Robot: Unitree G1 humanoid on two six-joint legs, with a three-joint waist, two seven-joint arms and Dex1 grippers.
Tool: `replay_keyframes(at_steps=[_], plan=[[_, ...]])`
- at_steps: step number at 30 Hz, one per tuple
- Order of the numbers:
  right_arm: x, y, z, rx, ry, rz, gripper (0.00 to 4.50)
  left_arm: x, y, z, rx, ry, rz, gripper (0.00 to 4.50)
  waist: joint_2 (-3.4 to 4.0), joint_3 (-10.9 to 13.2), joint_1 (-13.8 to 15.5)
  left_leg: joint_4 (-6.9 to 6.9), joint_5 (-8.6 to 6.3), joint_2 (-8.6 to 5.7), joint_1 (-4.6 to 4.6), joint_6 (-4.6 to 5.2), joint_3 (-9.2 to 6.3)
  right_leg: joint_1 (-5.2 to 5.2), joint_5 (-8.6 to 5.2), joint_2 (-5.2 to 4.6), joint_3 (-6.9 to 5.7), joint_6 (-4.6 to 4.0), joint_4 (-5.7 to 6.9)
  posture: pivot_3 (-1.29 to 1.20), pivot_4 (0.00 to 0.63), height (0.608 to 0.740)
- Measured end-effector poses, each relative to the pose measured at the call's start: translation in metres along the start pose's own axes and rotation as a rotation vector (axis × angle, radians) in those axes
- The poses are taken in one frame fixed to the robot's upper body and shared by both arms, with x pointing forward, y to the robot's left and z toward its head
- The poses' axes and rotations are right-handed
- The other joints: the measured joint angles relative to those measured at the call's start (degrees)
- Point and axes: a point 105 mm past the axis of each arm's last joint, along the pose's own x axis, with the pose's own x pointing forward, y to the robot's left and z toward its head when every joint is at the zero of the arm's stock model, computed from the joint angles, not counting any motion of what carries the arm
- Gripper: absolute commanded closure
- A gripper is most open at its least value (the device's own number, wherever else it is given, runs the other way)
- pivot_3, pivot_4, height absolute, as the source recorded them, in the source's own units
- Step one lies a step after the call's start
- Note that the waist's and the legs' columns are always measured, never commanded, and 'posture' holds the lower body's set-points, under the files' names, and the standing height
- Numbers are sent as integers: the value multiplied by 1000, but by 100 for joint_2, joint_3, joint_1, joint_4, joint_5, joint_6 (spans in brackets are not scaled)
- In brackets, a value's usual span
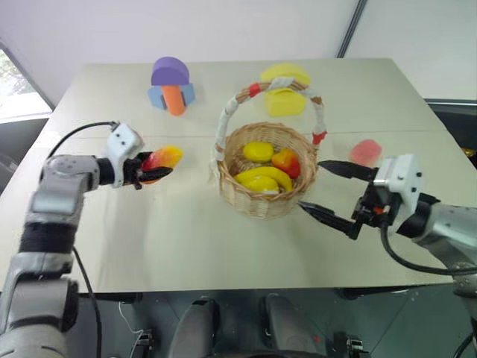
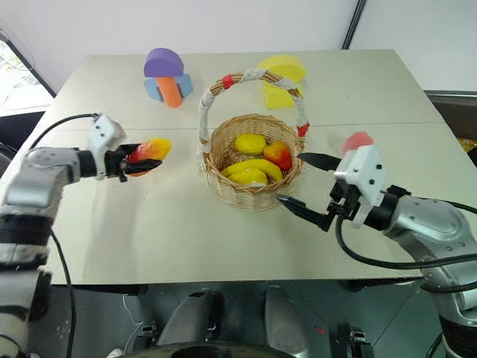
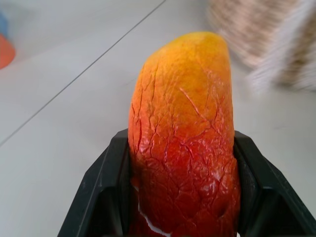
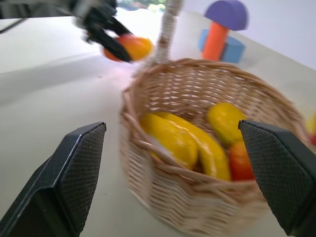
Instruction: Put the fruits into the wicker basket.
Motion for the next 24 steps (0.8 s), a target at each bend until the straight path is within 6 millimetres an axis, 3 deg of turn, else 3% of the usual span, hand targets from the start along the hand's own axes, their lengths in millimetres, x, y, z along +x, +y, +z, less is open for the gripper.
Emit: replay_keyframes(at_steps=[2,5,7,10,12,16,19,21,24], plan=[[-5,-11,-3,13,2,-38,0,4,-31,23,-12,-85,-87,2488,-1,0,62,2,0,-2,0,0,-7,13,0,-7,-8,0,-7,0,150,740],[-10,-20,-11,24,16,-66,0,19,-61,56,2,-184,-159,2488,-2,-1,146,12,1,-5,5,-1,-8,24,1,-5,-12,2,-7,0,150,740],[-14,-28,-18,34,32,-91,0,40,-80,83,28,-258,-195,2488,-4,-1,161,15,1,-9,5,-1,-8,26,2,0,-13,3,-7,0,150,740],[-17,-35,-23,37,40,-121,0,70,-97,107,74,-295,-215,2488,-5,-1,143,14,0,-10,6,1,-5,23,2,12,-11,4,-8,0,150,740],[-18,-37,-25,35,36,-134,0,89,-106,113,102,-289,-225,2488,-2,-3,101,10,0,-5,8,1,1,17,2,17,-7,4,-7,0,150,740],[-20,-37,-29,44,37,-161,0,113,-115,99,75,-222,-242,2488,0,-4,6,5,2,2,11,-2,3,14,1,24,-3,3,-1,0,150,740],[-23,-36,-32,51,45,-181,0,121,-116,96,62,-213,-243,1317,0,-3,9,8,3,-1,11,-4,3,14,2,21,-2,3,3,0,150,740],[-24,-37,-31,48,40,-203,0,122,-117,103,72,-240,-246,133,0,-3,11,10,3,-3,10,-4,4,15,2,19,-2,4,3,0,150,740],[-23,-43,-30,65,10,-269,0,119,-114,112,84,-283,-232,55,0,-3,-2,10,3,0,12,-4,3,15,2,21,-1,3,3,0,150,740]])
